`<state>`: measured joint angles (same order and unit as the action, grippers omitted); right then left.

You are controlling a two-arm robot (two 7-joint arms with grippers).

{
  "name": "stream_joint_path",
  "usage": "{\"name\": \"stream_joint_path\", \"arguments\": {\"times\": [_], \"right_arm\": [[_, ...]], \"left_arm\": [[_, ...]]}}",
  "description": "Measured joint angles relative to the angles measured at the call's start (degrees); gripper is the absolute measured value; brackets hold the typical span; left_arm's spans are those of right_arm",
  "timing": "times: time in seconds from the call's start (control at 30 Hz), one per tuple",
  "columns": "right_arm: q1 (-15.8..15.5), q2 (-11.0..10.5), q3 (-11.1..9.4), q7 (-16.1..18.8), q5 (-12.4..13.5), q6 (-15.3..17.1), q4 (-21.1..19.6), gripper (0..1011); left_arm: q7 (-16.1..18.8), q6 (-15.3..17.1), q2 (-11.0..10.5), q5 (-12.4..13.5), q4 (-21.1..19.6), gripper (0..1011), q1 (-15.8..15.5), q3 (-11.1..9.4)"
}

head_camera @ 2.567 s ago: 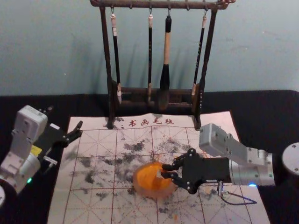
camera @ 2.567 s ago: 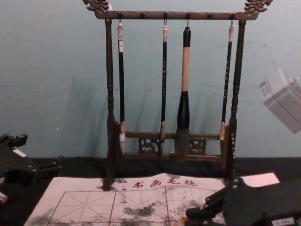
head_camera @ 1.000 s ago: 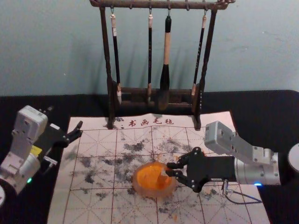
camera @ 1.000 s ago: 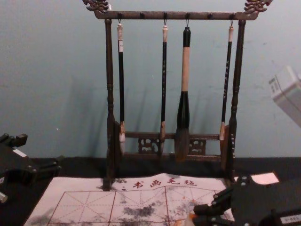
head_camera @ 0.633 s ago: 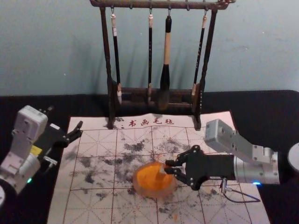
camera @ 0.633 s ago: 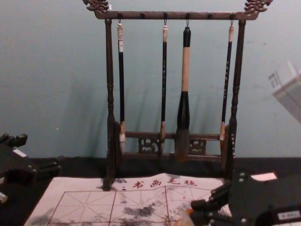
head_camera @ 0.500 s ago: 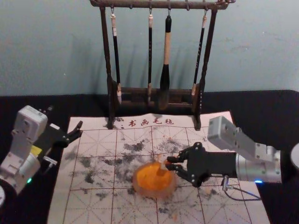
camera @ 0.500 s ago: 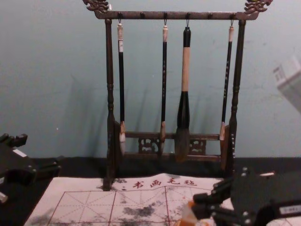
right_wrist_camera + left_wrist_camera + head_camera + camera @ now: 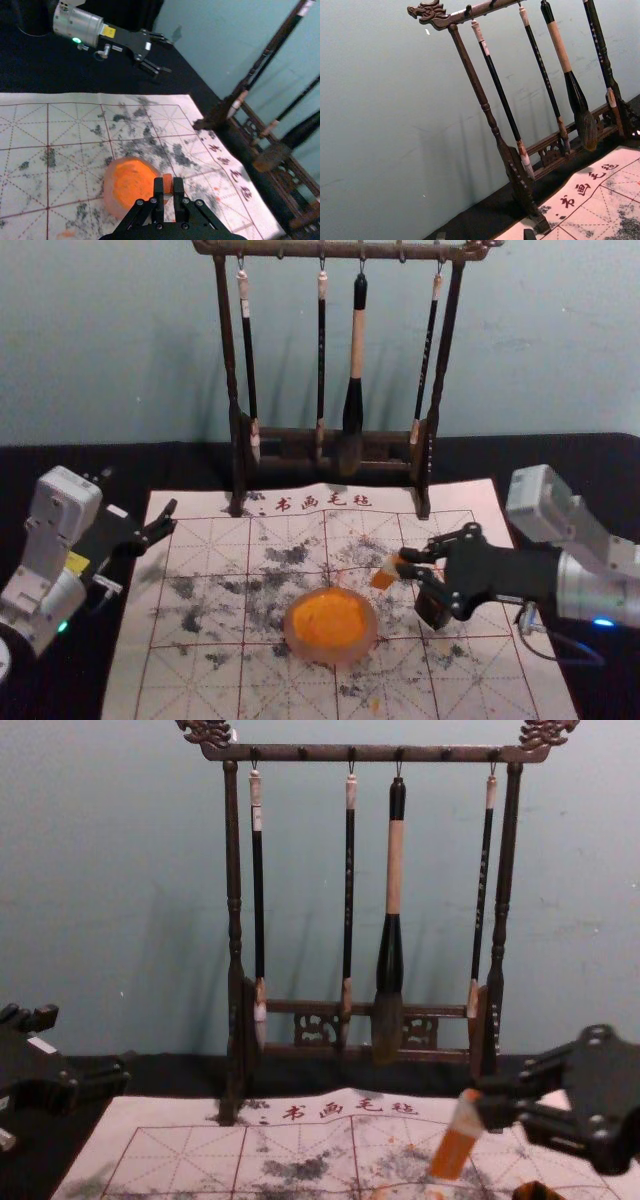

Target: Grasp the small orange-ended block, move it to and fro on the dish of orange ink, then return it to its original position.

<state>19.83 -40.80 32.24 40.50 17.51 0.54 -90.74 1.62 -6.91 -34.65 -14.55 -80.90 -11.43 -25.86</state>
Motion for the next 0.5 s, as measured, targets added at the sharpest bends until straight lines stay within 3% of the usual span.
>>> {"name": "stream_joint_path", "arguments": {"times": [0.27,0.5], "right_arm": [[-4.24,-3.70,-3.98,-2.24,1.13,0.07,-3.57,82],[-6.72,-5.26,-6.25,-3.36,1.28,0.60,-4.67,82]], "left_arm": [[0.00,0.00,0.00,0.00,0.00,1001,0.00,0.00],[0.00,0.00,0.00,0.00,0.00,1001,0.00,0.00]]}}
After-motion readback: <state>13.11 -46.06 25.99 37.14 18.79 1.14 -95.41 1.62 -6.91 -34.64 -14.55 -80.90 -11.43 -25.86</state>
